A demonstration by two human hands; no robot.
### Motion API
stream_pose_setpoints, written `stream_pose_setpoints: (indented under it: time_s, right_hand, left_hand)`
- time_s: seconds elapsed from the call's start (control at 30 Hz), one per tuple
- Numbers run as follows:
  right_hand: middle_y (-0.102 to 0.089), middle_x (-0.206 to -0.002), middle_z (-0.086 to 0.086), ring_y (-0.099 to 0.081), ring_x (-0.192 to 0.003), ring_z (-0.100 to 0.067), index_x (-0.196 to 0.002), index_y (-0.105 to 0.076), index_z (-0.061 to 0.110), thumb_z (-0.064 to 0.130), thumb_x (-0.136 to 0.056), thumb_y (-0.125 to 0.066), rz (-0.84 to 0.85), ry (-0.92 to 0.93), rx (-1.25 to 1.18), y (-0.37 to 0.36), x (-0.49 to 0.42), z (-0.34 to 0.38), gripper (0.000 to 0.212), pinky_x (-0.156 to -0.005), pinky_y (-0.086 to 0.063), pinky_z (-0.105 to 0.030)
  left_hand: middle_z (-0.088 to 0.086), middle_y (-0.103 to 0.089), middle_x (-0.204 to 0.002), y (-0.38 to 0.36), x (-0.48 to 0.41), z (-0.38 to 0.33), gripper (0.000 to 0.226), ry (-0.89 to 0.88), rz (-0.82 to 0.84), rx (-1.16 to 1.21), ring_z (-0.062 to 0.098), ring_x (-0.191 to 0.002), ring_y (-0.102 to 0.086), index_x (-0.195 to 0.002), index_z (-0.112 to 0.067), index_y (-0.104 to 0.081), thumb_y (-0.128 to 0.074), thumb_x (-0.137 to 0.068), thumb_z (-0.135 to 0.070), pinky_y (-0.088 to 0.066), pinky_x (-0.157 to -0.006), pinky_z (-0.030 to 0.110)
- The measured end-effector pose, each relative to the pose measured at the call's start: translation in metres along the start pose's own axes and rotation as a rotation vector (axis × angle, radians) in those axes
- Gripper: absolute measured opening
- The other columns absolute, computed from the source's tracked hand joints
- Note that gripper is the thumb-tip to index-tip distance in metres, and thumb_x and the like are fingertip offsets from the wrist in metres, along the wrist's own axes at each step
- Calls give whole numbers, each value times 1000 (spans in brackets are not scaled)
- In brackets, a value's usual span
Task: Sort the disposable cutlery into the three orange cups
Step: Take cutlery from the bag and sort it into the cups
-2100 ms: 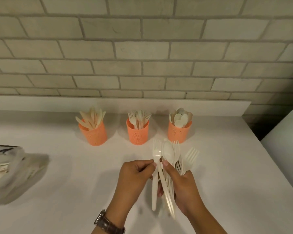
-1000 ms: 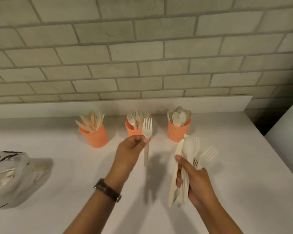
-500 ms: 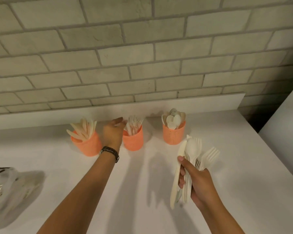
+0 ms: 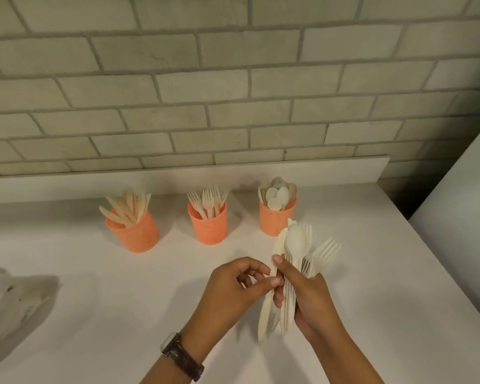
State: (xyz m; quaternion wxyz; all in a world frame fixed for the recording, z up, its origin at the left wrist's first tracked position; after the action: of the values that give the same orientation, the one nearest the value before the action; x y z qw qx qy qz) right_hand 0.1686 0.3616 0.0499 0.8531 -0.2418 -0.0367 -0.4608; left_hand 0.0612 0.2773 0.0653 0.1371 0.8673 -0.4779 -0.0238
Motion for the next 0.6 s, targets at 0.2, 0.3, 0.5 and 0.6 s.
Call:
stream_pose_setpoints:
  time_s: [0.2,0.3,0.5,0.6]
  right_hand:
    - [-53,-54,-11,-45,-39,-19,-76,-65,6,22,-78,-68,72,-18,40,-8,2,-5,16,-41,-40,-29]
    - [-53,-55,-7,-43,-39,-16,-84,-64,9,22,-79,-67,76,-69,37,-10,1,-11,14,-39,-38,-26]
    - [-49,-53,-2,-41,-39,-14,-87,-64,10,40,-57,-82,94,-100,36,-10,-3,-19,46,-38,-37,-23]
    - [-49,-54,-3,-40,-39,-14,-88,-65,8,52,-38,-89,105,-96,35,-10,-4,-20,70,-38,-37,-23]
  left_hand:
    - [-13,-65,-62,17,3,-1,13,50,-67,39,4,-60,-52,-71,-27,-69,-76,-74,-16,-47,-62,13]
    - [-9,-63,-65,66,-13,2,13,63,-256,110,1,-51,-56,-74,-22,-67,-71,-78,-10,-48,-59,14]
    - [15,-65,-85,211,-54,27,8,43,-795,91,4,-53,-64,-83,-11,-59,-63,-82,-4,-51,-57,19]
    - [9,-67,-78,249,-66,42,8,75,-981,45,15,-63,-64,-85,-13,-60,-64,-79,-10,-57,-71,36]
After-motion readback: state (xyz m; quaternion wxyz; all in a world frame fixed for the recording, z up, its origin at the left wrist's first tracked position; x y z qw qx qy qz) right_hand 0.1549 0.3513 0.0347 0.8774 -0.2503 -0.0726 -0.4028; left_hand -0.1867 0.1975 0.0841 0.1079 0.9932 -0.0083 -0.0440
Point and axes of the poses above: each hand's wrist, its own x-axis away from the middle knuckle, its own y-axis out of the back of the hand, z = x × y, the point moved 4 cm from there along -x, towards the middle knuckle
